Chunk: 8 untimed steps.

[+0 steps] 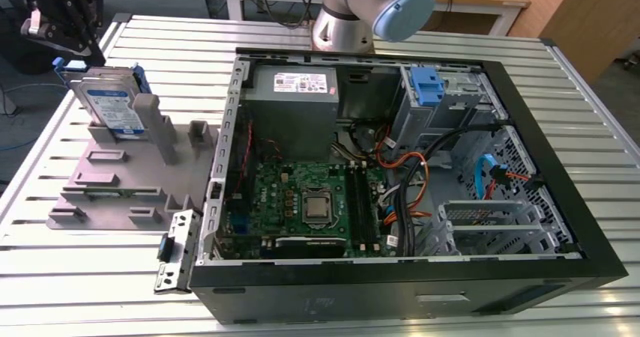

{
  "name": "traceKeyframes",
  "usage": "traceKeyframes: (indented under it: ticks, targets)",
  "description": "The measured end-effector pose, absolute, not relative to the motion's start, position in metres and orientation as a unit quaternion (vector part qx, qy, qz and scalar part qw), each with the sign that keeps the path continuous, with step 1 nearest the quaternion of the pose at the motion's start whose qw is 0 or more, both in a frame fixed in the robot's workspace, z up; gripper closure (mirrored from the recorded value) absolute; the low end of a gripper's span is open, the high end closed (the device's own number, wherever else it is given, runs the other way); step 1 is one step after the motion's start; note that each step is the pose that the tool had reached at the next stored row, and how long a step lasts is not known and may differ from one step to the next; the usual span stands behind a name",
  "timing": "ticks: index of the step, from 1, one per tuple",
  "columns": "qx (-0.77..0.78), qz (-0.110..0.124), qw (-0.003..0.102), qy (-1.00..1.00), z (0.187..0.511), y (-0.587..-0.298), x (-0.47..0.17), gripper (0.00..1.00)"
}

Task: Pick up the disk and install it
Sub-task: 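Pick up the disk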

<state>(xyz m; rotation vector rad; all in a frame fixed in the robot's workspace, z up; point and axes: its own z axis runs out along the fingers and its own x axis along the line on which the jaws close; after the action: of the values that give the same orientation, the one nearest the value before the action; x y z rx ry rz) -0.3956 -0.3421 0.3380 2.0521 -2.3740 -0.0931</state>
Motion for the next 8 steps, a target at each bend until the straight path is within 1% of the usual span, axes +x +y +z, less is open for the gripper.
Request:
traceKeyframes:
  ticks: [1,3,4,6,7,8]
  targets:
    - [0.654,-0.03,0.001,-0.756,0.338,-0.3421,-0.3956,0.89]
    - [0.654,-0.03,0.001,-0.756,0.338,-0.3421,-0.3956,0.77]
    - [0.654,-0.03,0.001,-0.756,0.338,-0.3421,-0.3956,0.77]
    - [0.654,-0.03,0.001,-0.756,0.338,-0.342,-0.3956,0.65]
    - [0.654,-0.03,0.001,-0.756,0.338,-0.342,-0.3956,0.65]
    - [0.654,-0.03,0.001,-0.756,0.3379,-0.342,-0.3956,0.59]
